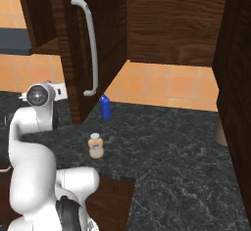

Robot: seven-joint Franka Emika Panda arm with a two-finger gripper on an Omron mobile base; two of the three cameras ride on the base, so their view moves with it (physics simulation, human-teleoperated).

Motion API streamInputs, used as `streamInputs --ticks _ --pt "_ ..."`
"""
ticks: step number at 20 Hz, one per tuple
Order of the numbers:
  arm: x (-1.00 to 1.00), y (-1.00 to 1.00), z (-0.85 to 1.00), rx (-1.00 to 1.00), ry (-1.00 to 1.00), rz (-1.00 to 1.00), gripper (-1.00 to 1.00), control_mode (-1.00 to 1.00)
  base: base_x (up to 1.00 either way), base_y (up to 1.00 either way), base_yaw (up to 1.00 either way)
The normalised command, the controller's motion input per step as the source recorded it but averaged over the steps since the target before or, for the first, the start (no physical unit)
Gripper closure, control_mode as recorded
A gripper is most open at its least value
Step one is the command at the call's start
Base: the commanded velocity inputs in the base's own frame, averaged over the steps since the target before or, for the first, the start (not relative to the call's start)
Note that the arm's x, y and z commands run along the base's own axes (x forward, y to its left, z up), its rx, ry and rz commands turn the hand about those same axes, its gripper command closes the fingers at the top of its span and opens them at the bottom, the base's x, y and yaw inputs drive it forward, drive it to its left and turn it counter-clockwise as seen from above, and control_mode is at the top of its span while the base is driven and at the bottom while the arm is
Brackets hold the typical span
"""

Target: Put the shaker and condiment bottle from the counter next to their counterparts in the cabinet.

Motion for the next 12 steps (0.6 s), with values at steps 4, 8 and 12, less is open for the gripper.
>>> streamInputs --ticks 4,8,12 --pt "-0.44 0.00 0.80 0.05 0.10 0.25 1.00 -1.00 0.00 0.00 0.00" --pt "-0.95 0.17 0.41 0.09 0.00 0.09 1.00 -1.00 0.00 0.00 0.00" --pt "-0.91 0.28 0.25 0.04 -0.03 0.00 1.00 -1.00 0.00 0.00 0.00"
